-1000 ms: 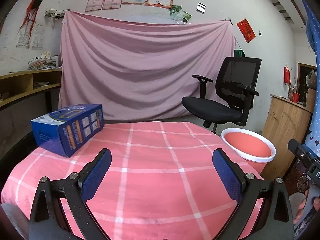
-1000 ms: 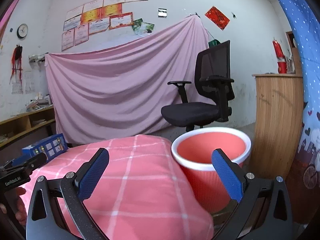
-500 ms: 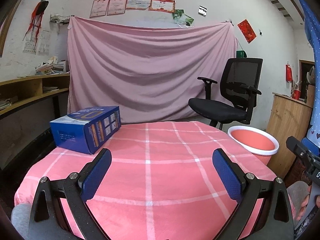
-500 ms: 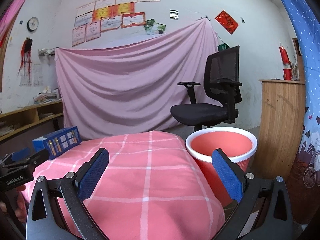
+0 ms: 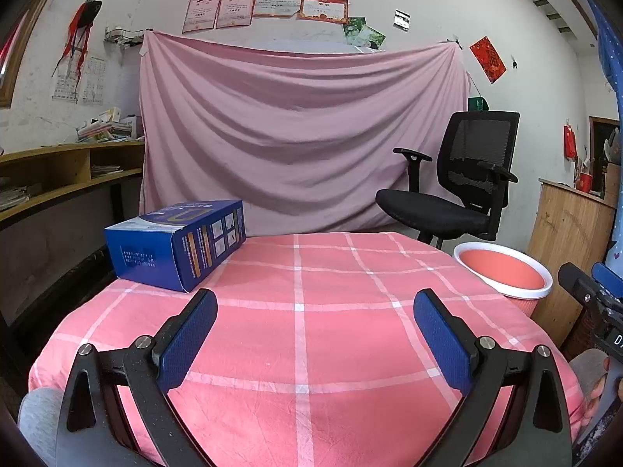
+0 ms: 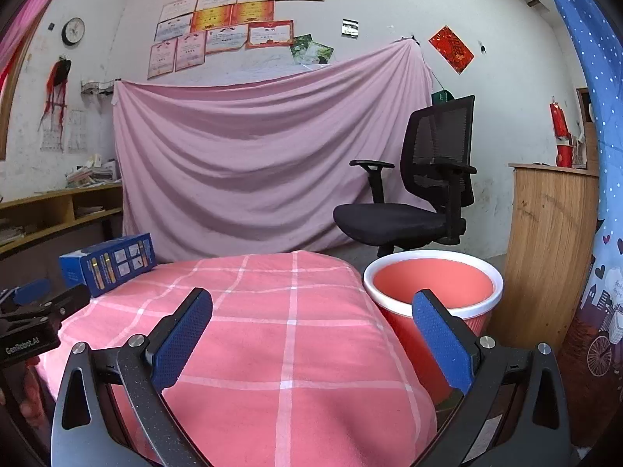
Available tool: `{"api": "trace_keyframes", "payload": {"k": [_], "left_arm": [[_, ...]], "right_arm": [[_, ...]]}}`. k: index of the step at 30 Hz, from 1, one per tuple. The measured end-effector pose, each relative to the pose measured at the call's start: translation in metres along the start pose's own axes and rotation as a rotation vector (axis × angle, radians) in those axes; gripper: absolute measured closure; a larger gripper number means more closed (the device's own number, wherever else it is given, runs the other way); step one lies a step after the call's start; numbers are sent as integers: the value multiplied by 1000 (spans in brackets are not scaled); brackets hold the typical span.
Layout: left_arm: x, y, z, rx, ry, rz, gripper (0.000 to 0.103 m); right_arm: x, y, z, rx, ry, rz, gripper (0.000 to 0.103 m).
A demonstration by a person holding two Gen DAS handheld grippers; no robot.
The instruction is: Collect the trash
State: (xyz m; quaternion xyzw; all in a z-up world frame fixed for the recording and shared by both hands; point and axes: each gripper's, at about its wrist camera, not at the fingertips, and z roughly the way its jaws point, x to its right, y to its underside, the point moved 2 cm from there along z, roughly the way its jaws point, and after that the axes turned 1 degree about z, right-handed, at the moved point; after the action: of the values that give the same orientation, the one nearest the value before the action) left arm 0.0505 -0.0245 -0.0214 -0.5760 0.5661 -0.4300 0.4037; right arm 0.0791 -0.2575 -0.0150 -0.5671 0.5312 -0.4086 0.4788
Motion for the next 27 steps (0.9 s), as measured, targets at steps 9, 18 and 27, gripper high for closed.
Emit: {"api": "trace_keyframes", "payload": {"k": [9, 18, 27], "left_arm": [[-2, 1, -3, 14, -5, -8, 4], [1, 1, -7, 24, -6, -5, 4], [1, 1, -8, 26, -7, -5, 4]], "right_arm": [[-2, 0, -2, 14, 11, -21, 0], [-3, 0, -2, 12, 10, -22, 0], [-4, 0, -1, 10, 11, -22, 0]]}}
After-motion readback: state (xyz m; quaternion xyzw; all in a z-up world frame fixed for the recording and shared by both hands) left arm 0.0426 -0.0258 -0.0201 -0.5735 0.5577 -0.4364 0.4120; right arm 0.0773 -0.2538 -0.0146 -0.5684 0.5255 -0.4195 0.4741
